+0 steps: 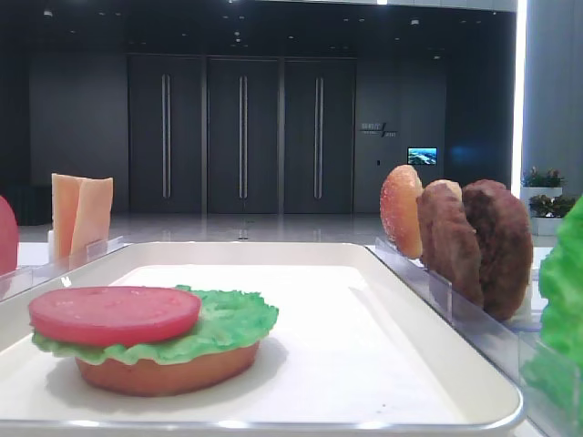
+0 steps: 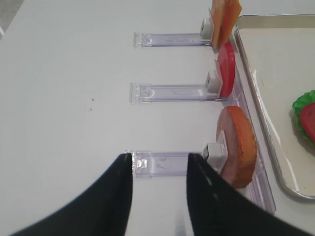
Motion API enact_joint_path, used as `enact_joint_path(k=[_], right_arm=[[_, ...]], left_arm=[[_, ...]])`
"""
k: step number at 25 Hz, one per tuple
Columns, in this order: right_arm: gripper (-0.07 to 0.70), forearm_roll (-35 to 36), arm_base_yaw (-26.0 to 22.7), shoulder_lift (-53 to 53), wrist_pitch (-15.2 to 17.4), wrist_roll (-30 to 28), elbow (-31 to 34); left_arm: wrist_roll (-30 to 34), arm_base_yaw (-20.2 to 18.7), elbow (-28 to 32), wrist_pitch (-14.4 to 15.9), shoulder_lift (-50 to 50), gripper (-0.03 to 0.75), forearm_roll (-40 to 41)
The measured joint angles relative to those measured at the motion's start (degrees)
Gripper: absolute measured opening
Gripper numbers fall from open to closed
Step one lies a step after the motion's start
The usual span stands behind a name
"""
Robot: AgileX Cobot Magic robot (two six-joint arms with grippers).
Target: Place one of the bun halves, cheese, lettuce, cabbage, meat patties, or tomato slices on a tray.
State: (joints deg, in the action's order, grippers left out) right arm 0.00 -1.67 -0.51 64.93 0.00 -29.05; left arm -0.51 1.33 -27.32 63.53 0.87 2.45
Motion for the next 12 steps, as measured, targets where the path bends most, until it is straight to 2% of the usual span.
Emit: enact_joint_path(k=[12], right_arm=[[0.29, 0.0, 0.0, 0.0, 0.0, 0.0, 0.0]], left_arm=[[0.0, 0.0, 0.0, 0.0, 0.0, 0.282, 0.0]])
